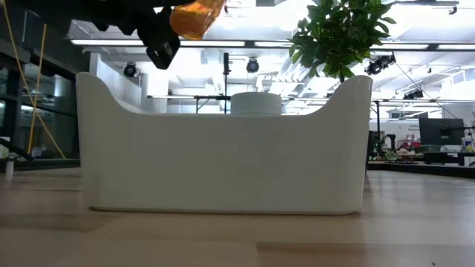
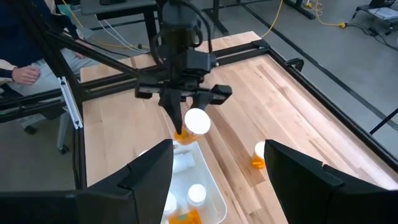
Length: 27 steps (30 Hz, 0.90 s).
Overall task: Pick and place pill bottles into a basket
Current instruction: Put the left orange pill bottle into the white bin
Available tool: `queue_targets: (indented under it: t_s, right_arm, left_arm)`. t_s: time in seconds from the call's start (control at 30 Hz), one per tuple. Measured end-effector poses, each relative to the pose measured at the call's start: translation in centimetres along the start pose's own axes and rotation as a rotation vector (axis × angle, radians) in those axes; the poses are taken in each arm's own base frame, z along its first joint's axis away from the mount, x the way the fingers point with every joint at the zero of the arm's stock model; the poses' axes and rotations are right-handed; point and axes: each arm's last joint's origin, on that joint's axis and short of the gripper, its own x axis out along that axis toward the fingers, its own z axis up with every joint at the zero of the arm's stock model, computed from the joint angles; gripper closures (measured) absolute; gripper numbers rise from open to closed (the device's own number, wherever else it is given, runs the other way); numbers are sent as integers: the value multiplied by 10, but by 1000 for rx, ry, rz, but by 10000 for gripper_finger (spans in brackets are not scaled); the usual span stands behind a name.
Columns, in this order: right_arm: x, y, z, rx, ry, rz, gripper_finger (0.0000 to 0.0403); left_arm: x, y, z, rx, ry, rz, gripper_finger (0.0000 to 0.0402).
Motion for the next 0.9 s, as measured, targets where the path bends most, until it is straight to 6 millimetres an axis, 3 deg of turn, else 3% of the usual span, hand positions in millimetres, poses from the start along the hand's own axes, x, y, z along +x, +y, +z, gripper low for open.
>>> queue_targets:
  t_s: [0.43,0.9]
  right_arm:
    - [0,1,1,18,3,14,160]
    - [3,2,2,41,39,54,160]
  left_arm:
    - [23,-14,-31,26,18,2,243]
    - [42,-8,-53,-29,20,5,238]
